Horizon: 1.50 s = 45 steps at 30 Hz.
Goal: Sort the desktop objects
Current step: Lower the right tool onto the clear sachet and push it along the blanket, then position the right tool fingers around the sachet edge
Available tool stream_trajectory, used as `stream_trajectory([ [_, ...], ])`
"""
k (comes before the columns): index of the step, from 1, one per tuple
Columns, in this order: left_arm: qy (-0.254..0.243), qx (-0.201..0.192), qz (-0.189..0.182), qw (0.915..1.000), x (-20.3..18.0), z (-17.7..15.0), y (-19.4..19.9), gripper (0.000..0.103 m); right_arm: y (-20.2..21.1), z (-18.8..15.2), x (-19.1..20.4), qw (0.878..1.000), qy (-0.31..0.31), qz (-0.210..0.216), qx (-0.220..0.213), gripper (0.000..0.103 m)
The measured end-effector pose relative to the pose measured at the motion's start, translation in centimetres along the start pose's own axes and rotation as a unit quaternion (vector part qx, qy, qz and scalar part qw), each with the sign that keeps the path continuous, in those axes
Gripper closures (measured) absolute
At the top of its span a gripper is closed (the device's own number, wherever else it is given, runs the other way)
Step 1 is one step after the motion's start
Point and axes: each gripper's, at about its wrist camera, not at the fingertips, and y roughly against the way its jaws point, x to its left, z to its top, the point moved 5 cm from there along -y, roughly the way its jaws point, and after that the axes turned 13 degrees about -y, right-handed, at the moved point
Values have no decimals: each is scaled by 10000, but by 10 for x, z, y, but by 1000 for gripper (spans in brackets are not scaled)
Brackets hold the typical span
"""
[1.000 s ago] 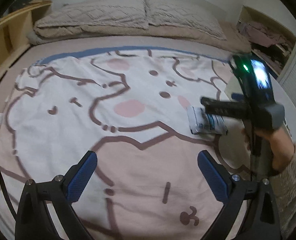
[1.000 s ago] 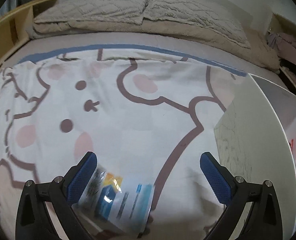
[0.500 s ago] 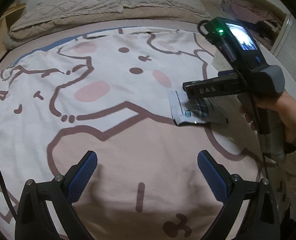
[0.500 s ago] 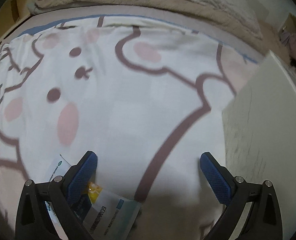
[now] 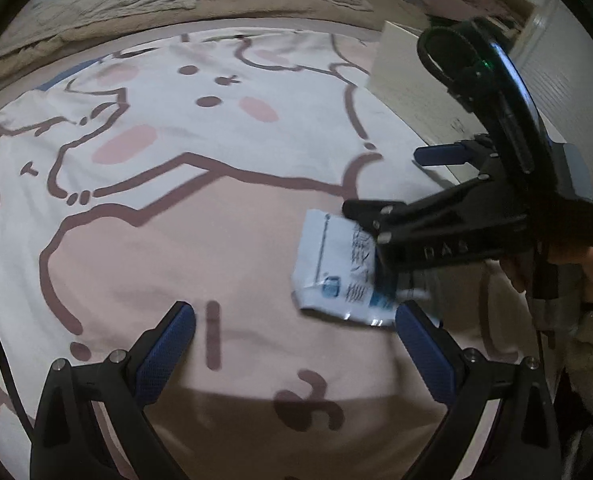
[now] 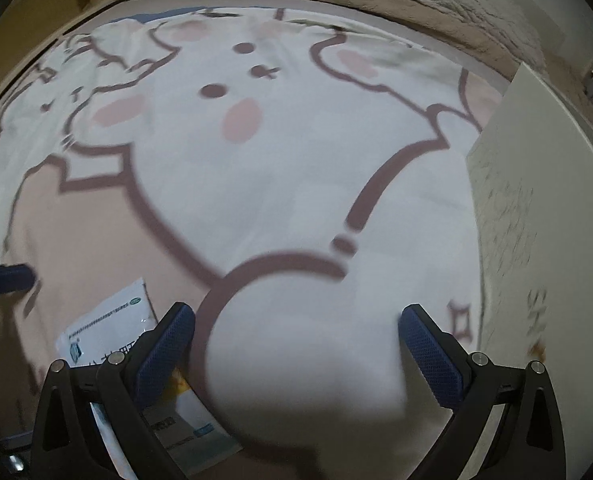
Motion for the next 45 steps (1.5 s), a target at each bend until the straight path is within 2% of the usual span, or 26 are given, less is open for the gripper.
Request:
stream_trajectory([
  [2, -144, 4, 10, 9999, -5, -2, 1, 3, 3, -11, -2, 9997, -143, 166, 89, 0],
  [7, -516, 2, 53, 9987, -17, -11, 4, 3, 13, -37, 0, 9997, -138, 185, 113, 0],
  [14, -796, -21, -107, 9968, -29, -22, 8, 3, 24, -50, 2, 9991, -295, 238, 168, 0],
  [20, -1151, -50, -641, 9913, -55, -34, 16, 3, 33, -62, 0, 9982, -467, 348, 168, 0],
  [23, -1312, -21, -796, 9882, -66, -39, 17, 3, 40, -67, -4, 9972, -610, 406, 145, 0],
  [30, -1235, 59, -1471, 9814, -80, -43, 23, 3, 64, -81, -26, 9945, -924, 488, -64, 0],
  [35, -1326, 268, -1878, 9728, -97, -47, 27, 3, 82, -87, -45, 9905, -1242, 430, -395, 0],
  [39, -1320, 406, -2395, 9610, -113, -51, 33, 3, 88, -94, -53, 9874, -1425, 560, -404, 0],
  [41, -1329, 419, -2446, 9596, -117, -50, 34, 3, 89, -99, -52, 9859, -1485, 688, -351, 0],
  [45, -1175, 375, -2365, 9638, -110, -44, 30, 3, 91, -109, -44, 9820, -1587, 1006, -182, 0],
])
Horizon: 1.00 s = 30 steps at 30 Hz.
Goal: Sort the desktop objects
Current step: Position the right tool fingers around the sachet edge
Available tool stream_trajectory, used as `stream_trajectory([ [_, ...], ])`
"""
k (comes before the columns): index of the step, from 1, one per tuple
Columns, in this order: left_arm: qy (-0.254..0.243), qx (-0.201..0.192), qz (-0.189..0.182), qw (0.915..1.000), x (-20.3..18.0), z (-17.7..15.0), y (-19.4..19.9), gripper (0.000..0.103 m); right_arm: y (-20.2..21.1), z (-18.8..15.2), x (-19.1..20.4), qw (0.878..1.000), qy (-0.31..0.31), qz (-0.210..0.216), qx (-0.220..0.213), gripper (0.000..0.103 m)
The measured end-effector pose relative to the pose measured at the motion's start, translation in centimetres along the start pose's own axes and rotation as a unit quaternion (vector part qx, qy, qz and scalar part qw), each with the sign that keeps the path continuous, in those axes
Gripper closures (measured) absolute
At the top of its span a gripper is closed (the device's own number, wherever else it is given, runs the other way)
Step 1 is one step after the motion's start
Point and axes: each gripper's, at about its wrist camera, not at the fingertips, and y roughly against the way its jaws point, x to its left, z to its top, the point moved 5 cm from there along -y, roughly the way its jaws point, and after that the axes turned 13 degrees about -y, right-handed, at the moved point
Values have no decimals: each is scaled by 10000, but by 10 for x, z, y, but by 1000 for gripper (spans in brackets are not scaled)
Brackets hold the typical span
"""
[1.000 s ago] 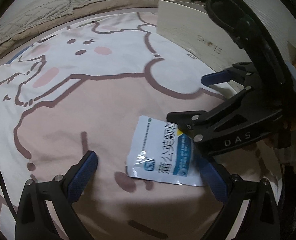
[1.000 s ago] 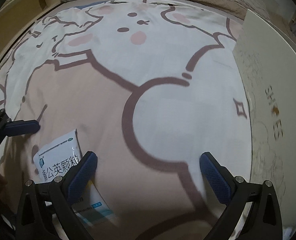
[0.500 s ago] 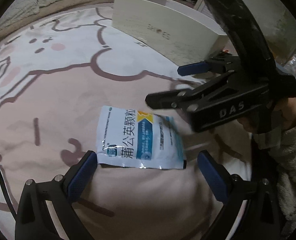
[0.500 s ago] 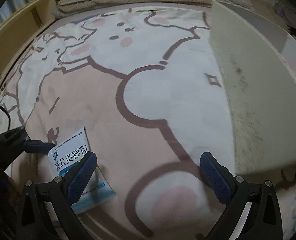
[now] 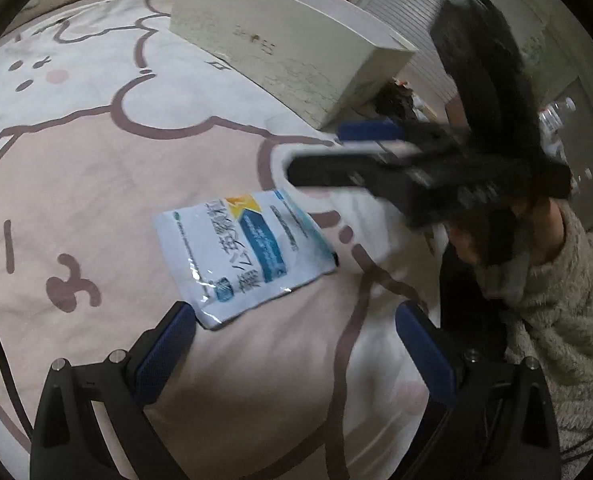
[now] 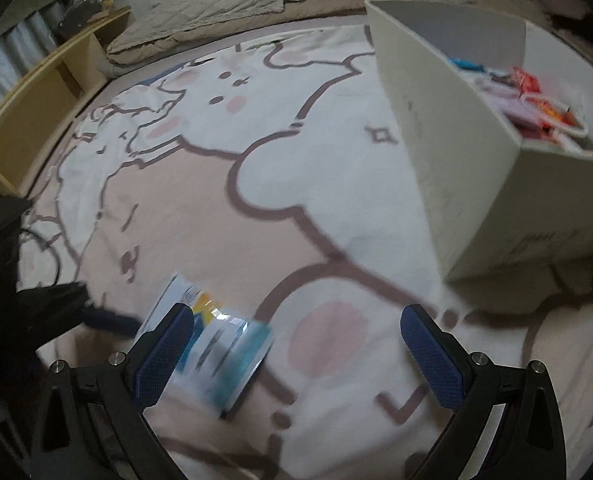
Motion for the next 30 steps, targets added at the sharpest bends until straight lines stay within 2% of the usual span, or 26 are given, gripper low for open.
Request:
stream_trajectory([
  [3, 219, -58, 98, 9997, 9, 1, 2, 3, -2, -9, 6, 9997, -71, 185, 174, 0],
  [8, 254, -42, -274, 9993, 1, -1, 1, 3, -7, -20, 16, 9981, -158, 420, 424, 0],
  [14, 78, 131, -893, 9959, -24, 0, -7, 2, -11, -29, 24, 9978, -105, 406, 513, 0],
  [18, -84, 196, -755, 9969, -27, -3, -9, 3, -12, -32, 25, 9979, -108, 359, 523, 0],
  [24, 140, -93, -264, 9995, -7, -2, 1, 3, -14, -34, 35, 9972, -168, 457, 567, 0],
  [30, 316, -147, -164, 9993, 2, 5, -8, 3, -18, -30, 34, 9966, -390, 505, 519, 0],
])
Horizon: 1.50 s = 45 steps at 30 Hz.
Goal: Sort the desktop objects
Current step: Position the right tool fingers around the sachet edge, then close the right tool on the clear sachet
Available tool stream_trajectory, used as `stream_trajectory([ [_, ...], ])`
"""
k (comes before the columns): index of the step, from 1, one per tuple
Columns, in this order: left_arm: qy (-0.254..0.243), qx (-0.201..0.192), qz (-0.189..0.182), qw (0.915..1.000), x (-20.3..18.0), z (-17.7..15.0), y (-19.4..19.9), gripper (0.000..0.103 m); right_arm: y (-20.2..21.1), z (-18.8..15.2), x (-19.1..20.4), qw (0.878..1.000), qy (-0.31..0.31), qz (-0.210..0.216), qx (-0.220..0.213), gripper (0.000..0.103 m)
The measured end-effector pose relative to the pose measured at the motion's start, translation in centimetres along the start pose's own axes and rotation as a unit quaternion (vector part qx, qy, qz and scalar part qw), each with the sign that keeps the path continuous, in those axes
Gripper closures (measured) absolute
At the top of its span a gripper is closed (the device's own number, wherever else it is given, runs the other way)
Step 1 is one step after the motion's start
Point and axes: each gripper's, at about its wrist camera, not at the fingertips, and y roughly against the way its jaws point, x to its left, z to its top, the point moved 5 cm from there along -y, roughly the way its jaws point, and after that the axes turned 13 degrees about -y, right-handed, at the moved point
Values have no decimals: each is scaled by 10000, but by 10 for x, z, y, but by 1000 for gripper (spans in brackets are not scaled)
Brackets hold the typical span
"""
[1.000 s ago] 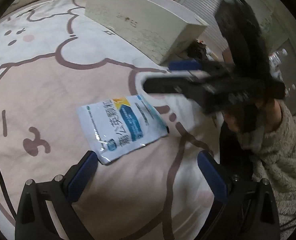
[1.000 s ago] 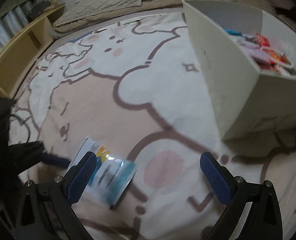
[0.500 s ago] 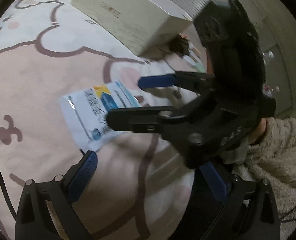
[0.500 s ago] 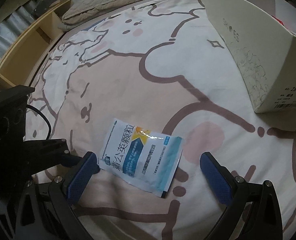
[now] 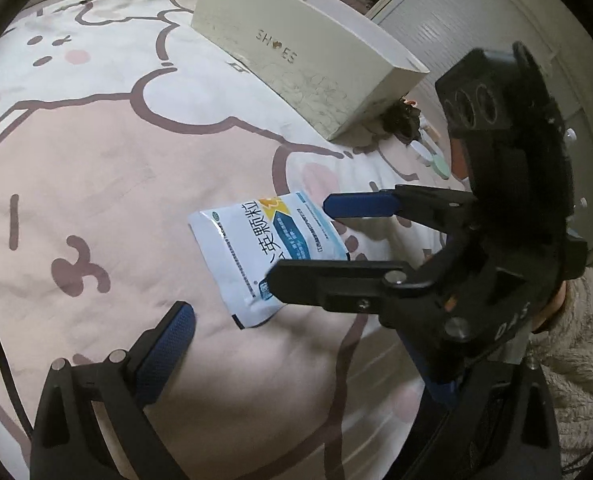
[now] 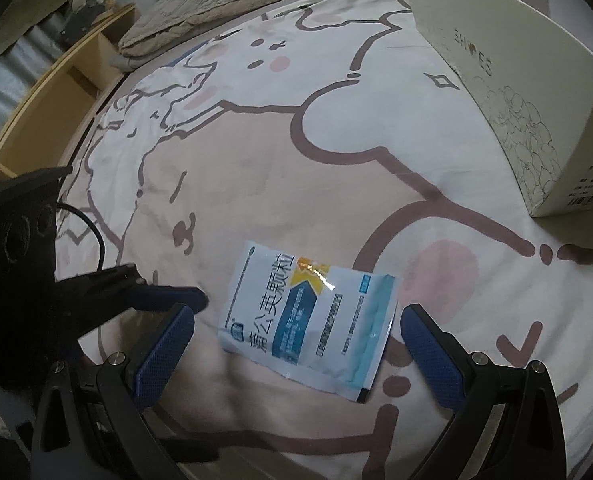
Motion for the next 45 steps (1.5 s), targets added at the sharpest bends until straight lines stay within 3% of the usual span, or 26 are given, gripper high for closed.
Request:
stream_trajectory([
  [10, -88, 109, -427, 9990, -15, -6, 2, 2, -6, 10, 8, 9992, -114, 387, 53, 0],
  [16, -32, 104, -584, 9982, -15, -11, 6, 2, -9, 19, 13, 9992, -96, 377, -20, 0],
  [18, 18, 72, -553, 9984, -11, -11, 11, 2, -9, 17, 13, 9999, 16, 145, -78, 0],
  [21, 24, 24, -379, 9993, -4, -13, 17, 2, -13, 11, 16, 9989, 321, -316, -139, 0],
  [27, -316, 52, 271, 9991, 9, -23, 24, 3, -21, 8, 25, 9972, 541, -491, -158, 0],
  [33, -930, 96, 1158, 9889, 12, -33, 27, 2, -31, 1, 34, 9920, 1008, -712, -276, 0],
  [42, -952, 135, 1256, 9874, 22, -41, 26, 1, -37, -10, 36, 9816, 1536, -1003, -526, 0],
  [45, -968, 146, 1275, 9870, 21, -40, 23, 1, -34, -10, 36, 9807, 1601, -962, -584, 9],
])
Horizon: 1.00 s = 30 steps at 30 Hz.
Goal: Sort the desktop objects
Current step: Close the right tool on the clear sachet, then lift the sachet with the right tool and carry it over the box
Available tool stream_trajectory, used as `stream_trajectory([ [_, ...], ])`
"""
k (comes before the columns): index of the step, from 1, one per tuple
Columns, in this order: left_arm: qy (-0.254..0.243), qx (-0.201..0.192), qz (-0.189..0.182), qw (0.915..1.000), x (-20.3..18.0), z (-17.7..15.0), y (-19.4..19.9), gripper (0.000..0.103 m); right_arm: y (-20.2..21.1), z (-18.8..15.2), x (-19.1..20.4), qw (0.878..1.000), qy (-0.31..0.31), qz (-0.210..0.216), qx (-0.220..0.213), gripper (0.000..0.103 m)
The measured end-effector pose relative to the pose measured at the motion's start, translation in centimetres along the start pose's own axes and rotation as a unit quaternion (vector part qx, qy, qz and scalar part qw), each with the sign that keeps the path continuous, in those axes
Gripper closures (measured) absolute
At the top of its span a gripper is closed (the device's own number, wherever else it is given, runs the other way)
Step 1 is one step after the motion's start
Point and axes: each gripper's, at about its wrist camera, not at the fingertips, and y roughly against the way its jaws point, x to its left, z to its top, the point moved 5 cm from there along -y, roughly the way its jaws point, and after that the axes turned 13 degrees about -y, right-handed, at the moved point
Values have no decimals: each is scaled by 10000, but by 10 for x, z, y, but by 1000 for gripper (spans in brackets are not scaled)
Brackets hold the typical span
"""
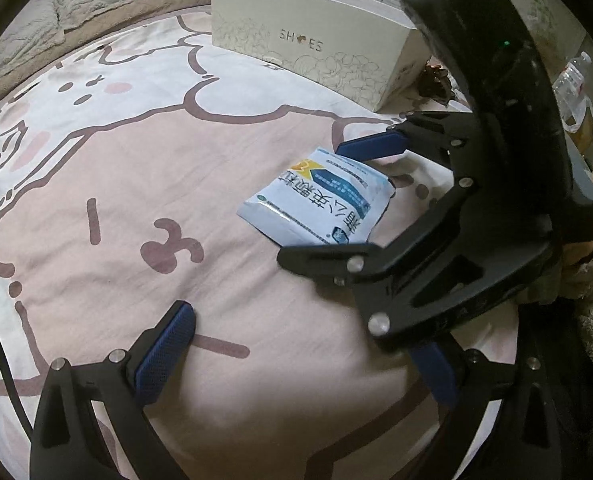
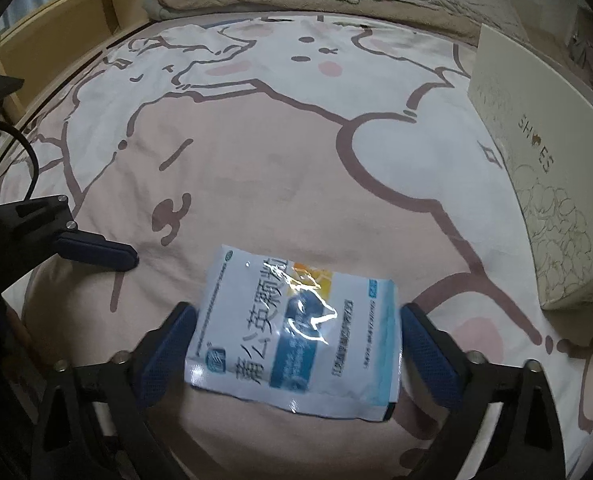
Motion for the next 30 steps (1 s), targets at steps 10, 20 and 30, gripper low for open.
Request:
stream_trajectory([
  [10, 43, 5, 94, 9999, 1, -1, 2, 1, 10, 7, -5, 9998, -100, 170, -76, 18],
  [20, 307, -68, -15, 9995, 10, 5, -1, 1, 37, 21, -12, 9986, -152, 381, -341, 19],
  [30, 596, -225, 60, 9980, 22, 12, 7, 1, 100, 61, -44, 9924, -416, 535, -1028, 19],
])
